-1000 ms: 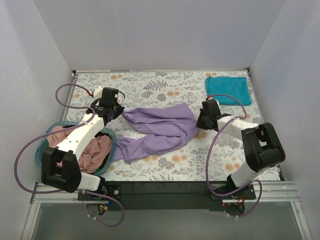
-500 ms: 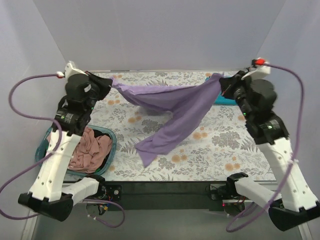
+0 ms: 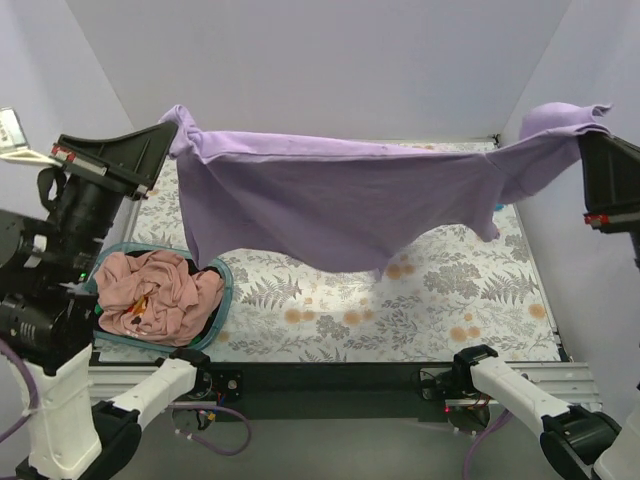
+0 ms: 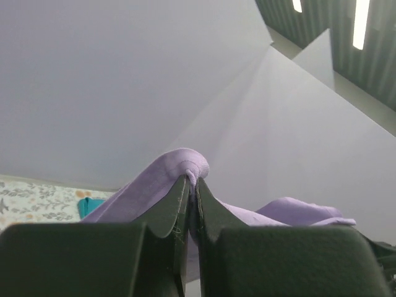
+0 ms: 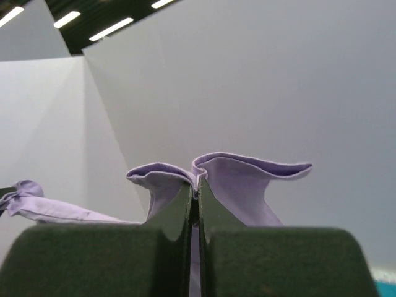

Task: Fold and stack the t-shirts
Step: Flatten the tshirt out

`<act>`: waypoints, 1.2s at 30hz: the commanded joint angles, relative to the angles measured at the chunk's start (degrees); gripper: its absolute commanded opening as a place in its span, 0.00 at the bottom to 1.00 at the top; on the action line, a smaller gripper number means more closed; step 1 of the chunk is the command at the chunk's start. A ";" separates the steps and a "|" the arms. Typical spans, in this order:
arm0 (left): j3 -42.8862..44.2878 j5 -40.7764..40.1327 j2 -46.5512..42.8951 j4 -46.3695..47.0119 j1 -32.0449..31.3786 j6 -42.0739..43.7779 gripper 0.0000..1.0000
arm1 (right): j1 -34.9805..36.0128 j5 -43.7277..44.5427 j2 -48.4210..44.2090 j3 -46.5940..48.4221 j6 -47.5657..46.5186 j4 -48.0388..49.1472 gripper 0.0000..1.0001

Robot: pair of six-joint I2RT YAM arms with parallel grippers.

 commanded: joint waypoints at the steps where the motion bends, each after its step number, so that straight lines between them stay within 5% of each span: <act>1: 1.32 5.42 -3.69 0.63 0.52 -0.32 0.00 | -0.12 -6.72 -0.73 5.83 -1.05 -0.02 0.01; 11: -2.80 6.22 -4.23 1.95 0.87 -0.06 0.00 | -0.73 0.36 0.05 4.71 -4.39 4.28 0.01; 16: -12.64 -3.18 -0.37 4.32 0.78 0.82 0.00 | -0.82 11.80 6.37 -2.93 -9.56 7.71 0.01; 23: -18.37 -24.34 22.10 3.70 1.65 0.82 0.00 | -1.08 27.53 18.14 -23.84 -17.29 26.85 0.01; 24: -17.93 -24.29 30.32 4.40 2.44 1.43 0.10 | -1.43 27.63 22.16 -26.29 -19.05 32.97 0.01; 26: -13.31 -20.36 39.24 5.02 5.59 1.88 0.54 | 8.60 41.69 23.61 -35.85 -35.24 49.63 0.01; 27: -9.88 -17.81 44.67 1.63 6.66 1.79 0.68 | 9.54 41.35 23.96 -38.60 -38.72 57.56 0.01; 28: -6.01 -16.31 53.34 -1.19 7.45 0.66 0.88 | 8.94 40.39 24.83 -39.49 -35.19 58.59 0.01; 29: 3.07 -17.07 57.87 -4.52 8.07 0.04 0.93 | 6.93 40.55 26.06 -38.72 -33.76 57.47 0.01; 30: 6.99 -17.95 61.04 -10.65 8.07 -0.23 0.93 | 6.83 42.03 29.81 -37.67 -33.14 56.24 0.05; 32: 10.81 -17.88 64.94 -13.08 8.07 -0.15 0.93 | 7.35 44.50 35.01 -33.20 -33.05 47.39 0.43; 33: 8.90 -17.52 64.33 -11.43 8.07 0.29 0.93 | 7.35 43.81 36.26 -32.65 -30.52 45.01 0.98; 36: -0.77 -16.29 57.76 -3.43 8.07 2.05 0.93 | 7.26 42.23 40.91 -31.16 -26.99 38.58 0.98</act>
